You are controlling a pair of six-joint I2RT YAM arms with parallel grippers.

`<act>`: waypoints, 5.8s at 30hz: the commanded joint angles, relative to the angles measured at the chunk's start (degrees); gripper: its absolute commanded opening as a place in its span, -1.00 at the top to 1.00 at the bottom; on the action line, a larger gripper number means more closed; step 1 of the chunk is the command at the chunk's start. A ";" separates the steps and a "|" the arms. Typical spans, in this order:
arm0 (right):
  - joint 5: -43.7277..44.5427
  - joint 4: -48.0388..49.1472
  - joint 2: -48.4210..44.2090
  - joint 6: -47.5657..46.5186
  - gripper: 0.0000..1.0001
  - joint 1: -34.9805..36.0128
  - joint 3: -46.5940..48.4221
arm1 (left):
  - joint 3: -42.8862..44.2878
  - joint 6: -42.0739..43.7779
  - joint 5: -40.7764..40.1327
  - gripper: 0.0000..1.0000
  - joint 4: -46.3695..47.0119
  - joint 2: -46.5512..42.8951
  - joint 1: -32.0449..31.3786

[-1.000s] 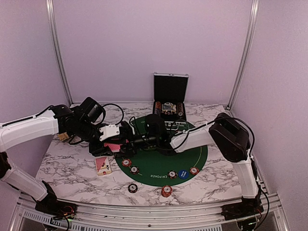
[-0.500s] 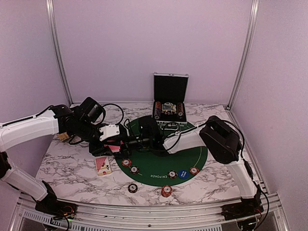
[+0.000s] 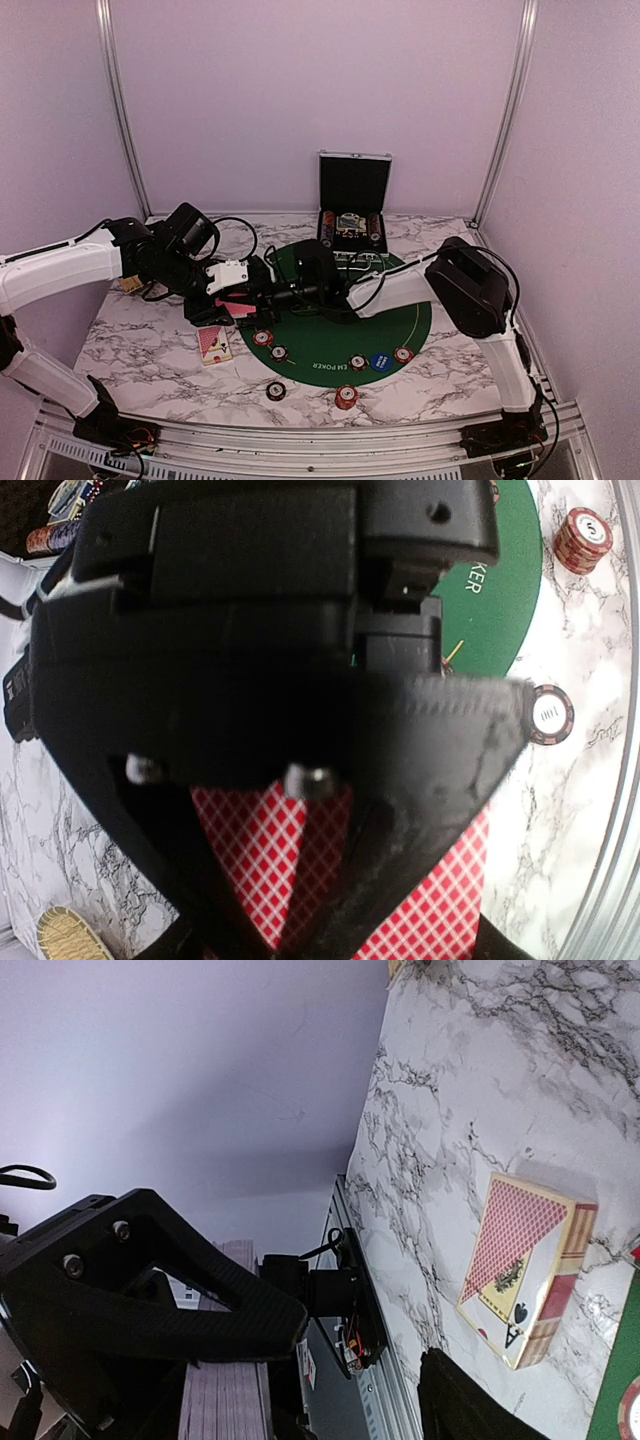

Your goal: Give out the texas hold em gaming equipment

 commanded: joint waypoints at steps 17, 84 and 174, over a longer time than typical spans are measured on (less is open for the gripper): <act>1.03 -1.43 -11.13 -2.47 -0.06 -2.90 -7.71 | 1.43 -0.01 -0.30 1.00 -0.07 -0.97 0.27; 8.67 -32.35 -32.95 -30.93 1.00 -49.33 -31.23 | 1.20 -0.05 -0.61 1.00 -0.14 -1.10 0.21; 1.62 -1.65 -16.80 -6.48 -0.79 -3.94 -17.31 | 1.29 -1.41 0.45 1.00 0.29 -1.03 0.48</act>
